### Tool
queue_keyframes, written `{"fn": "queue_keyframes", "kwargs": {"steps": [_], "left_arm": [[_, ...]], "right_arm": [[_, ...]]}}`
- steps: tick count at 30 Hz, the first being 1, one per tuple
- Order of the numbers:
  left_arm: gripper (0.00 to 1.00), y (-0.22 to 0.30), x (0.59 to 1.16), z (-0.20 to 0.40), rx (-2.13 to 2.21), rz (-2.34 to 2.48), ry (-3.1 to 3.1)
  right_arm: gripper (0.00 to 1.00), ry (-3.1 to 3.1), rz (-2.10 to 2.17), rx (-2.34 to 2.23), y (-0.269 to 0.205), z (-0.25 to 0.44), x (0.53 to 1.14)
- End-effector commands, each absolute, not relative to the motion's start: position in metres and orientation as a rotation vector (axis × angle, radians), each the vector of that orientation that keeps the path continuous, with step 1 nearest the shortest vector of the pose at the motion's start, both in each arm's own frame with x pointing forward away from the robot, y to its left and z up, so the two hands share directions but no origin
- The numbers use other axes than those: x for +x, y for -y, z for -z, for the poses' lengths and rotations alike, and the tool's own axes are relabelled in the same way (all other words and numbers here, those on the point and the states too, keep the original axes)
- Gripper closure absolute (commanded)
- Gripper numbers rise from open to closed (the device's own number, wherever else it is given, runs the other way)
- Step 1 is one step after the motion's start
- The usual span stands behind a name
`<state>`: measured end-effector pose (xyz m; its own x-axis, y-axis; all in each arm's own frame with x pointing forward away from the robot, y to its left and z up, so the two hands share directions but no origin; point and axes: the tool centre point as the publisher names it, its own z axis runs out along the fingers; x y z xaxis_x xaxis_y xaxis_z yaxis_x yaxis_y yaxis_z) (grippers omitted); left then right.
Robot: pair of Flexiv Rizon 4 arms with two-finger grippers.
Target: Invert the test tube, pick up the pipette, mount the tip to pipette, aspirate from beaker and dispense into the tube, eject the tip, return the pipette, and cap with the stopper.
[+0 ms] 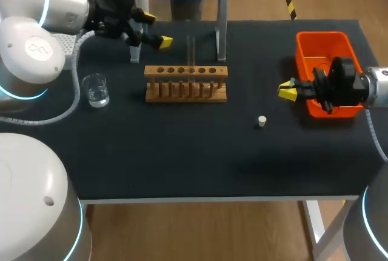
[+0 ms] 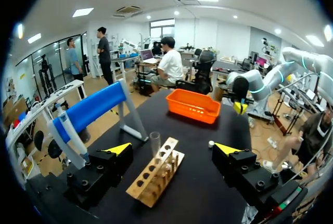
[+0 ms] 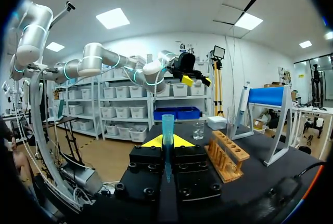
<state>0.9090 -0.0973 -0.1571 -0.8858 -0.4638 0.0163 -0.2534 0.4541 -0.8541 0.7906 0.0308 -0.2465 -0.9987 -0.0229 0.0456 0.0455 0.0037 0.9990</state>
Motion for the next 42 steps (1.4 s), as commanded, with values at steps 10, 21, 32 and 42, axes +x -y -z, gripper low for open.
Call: {"fn": "queue_keyframes", "kwargs": {"steps": [10,21,32,42], "left_arm": [[0.0,0.058,0.957,0.162,-0.797,1.342,-2.295],[0.0,0.049,1.003,0.169,-0.961,1.291,-2.112],[0.0,0.041,1.03,0.177,-1.165,1.139,-1.907],[0.0,0.041,1.04,0.175,-1.252,1.092,-1.739]], "right_arm": [[1.0,2.191,2.183,-0.023,-0.03,0.247,0.79],[1.0,2.191,2.183,-0.023,-0.03,0.247,0.79],[1.0,2.191,2.183,-0.023,-0.03,0.247,0.79],[1.0,2.191,2.183,-0.023,-0.03,0.247,0.79]]}}
